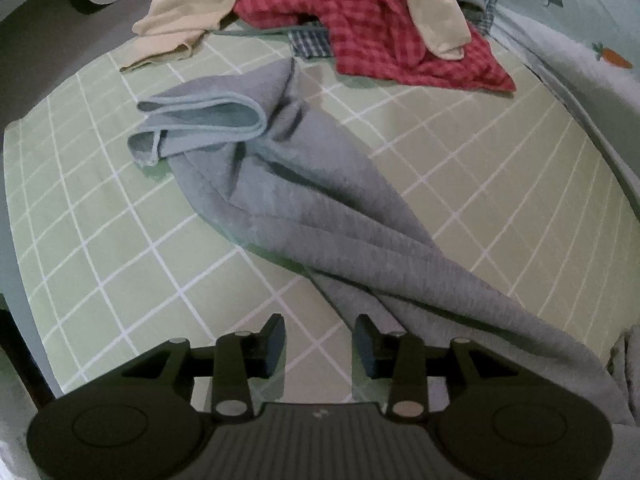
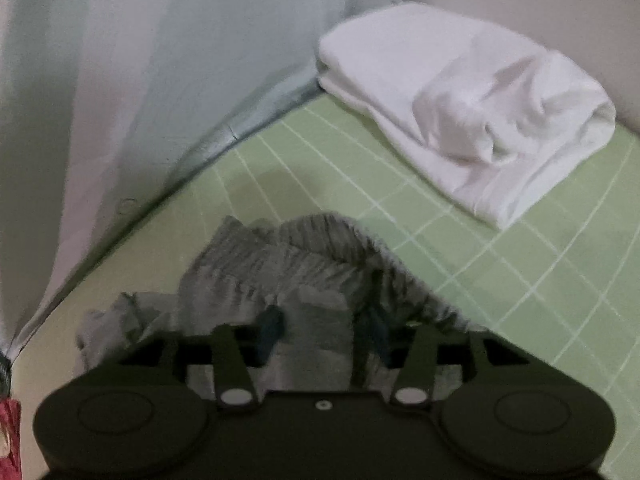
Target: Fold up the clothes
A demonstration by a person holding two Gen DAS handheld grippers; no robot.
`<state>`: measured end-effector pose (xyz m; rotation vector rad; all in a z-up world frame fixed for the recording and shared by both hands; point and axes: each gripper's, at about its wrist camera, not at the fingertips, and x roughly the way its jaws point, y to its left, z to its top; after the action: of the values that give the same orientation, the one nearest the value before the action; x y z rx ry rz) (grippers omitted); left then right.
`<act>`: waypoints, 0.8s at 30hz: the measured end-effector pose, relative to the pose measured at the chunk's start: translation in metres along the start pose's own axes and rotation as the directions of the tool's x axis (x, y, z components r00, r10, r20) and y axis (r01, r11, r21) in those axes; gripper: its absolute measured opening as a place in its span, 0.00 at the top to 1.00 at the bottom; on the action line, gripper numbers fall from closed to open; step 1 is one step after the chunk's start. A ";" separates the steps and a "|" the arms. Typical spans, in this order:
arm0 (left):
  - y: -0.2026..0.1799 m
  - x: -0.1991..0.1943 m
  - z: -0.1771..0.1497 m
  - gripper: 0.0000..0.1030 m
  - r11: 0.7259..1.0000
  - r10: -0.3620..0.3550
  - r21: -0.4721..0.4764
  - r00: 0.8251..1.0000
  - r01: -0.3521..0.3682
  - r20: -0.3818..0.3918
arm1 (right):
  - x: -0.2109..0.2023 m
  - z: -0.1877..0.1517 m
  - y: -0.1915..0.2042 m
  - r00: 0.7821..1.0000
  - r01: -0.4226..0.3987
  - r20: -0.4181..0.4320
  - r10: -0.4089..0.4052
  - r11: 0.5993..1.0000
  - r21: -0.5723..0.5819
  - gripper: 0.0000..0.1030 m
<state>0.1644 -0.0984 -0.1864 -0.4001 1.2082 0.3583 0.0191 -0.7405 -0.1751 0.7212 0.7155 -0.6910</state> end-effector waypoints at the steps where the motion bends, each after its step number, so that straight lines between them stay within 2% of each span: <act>1: -0.001 0.001 -0.001 0.60 1.000 0.003 0.003 1.000 -0.003 -0.001 | -0.007 -0.002 0.001 1.000 -0.006 0.028 0.006 1.000 -0.002 0.94; 4: -0.003 -0.002 -0.003 0.60 1.000 0.016 0.025 1.000 -0.017 0.010 | -0.059 -0.014 0.005 0.979 -0.028 0.202 0.035 0.999 -0.040 0.95; 7: -0.001 -0.002 -0.004 0.60 1.000 0.021 0.021 1.000 -0.021 0.009 | -0.117 -0.033 -0.014 0.957 0.005 0.290 -0.009 1.000 0.014 0.95; 9: 0.001 0.002 -0.004 0.60 1.000 0.015 0.012 1.000 -0.015 -0.017 | -0.130 -0.044 -0.035 0.960 0.072 0.264 -0.096 0.992 0.099 0.95; 11: 0.000 0.003 -0.004 0.60 1.000 0.009 0.018 1.000 -0.008 -0.024 | -0.124 -0.055 -0.061 0.968 0.156 0.167 -0.187 0.971 0.184 0.95; 14: -0.002 0.004 -0.004 0.60 1.000 -0.001 0.027 0.999 0.002 -0.034 | -0.111 -0.071 -0.089 0.980 0.163 0.061 -0.190 0.940 0.301 0.90; 16: -0.003 0.003 -0.004 0.60 0.999 -0.015 0.028 0.999 0.016 -0.040 | -0.104 -0.079 -0.102 0.985 0.155 0.019 -0.174 0.917 0.368 0.68; 18: -0.002 0.002 -0.005 0.59 0.999 -0.025 0.021 0.999 0.025 -0.042 | -0.099 -0.085 -0.107 0.988 0.130 0.015 -0.151 0.898 0.420 0.60; 22: 0.009 0.003 -0.009 0.59 0.998 -0.051 -0.029 0.997 0.050 -0.051 | -0.090 -0.088 -0.107 0.981 0.177 -0.005 -0.194 0.884 0.433 0.51; 24: 0.018 0.001 -0.011 0.59 0.993 -0.086 -0.084 0.995 0.082 -0.042 | -0.087 -0.088 -0.112 0.980 0.184 -0.019 -0.197 0.873 0.452 0.51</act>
<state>0.1471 -0.0879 -0.1925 -0.5310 1.2200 0.3283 -0.1434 -0.7092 -0.1933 1.0749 0.6082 -1.0681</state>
